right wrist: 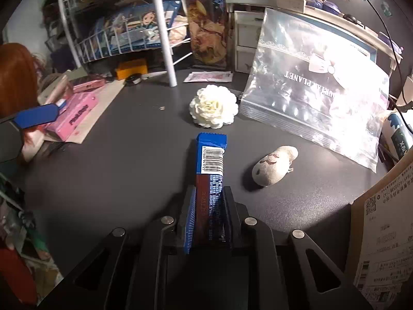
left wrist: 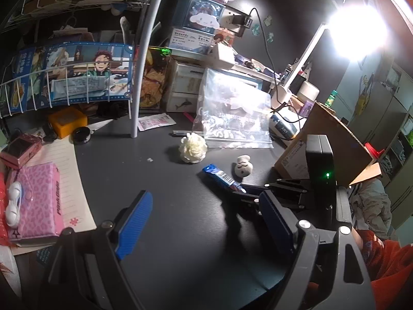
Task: Organize objects
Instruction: 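Grasp the blue snack bar with the right gripper and lift it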
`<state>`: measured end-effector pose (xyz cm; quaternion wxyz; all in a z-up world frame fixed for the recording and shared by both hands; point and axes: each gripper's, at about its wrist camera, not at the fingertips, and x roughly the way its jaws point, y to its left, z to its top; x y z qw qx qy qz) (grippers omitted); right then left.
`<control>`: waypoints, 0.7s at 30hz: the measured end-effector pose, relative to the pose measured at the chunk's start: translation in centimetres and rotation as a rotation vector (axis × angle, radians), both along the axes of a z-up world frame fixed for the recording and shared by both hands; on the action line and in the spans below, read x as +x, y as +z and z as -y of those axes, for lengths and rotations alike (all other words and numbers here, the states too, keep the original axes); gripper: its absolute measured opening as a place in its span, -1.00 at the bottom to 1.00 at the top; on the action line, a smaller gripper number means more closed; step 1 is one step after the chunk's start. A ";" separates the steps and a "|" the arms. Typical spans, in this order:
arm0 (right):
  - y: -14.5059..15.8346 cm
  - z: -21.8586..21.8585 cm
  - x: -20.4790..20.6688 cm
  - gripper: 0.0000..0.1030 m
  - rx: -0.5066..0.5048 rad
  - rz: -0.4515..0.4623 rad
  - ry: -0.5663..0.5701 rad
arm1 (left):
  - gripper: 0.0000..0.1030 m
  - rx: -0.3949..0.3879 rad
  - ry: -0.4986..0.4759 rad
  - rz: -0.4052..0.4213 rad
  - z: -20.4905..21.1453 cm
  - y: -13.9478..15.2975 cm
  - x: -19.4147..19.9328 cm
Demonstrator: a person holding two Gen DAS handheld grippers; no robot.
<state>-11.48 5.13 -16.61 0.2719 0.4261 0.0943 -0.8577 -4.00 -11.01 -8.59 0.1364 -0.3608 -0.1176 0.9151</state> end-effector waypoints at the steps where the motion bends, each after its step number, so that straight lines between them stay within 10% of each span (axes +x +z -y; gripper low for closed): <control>1: 0.3 0.0 0.3 -0.73 -0.009 -0.005 0.011 | 0.60 0.003 -0.004 0.000 -0.2 0.1 0.1; 12: 10.5 -1.2 6.9 -0.73 -0.210 -0.144 0.269 | 0.59 0.056 -0.101 -0.086 -3.2 4.7 1.4; 21: 15.6 -6.6 8.9 -0.73 -0.199 -0.277 0.258 | -0.25 0.080 -0.217 -0.171 -8.7 10.2 -0.1</control>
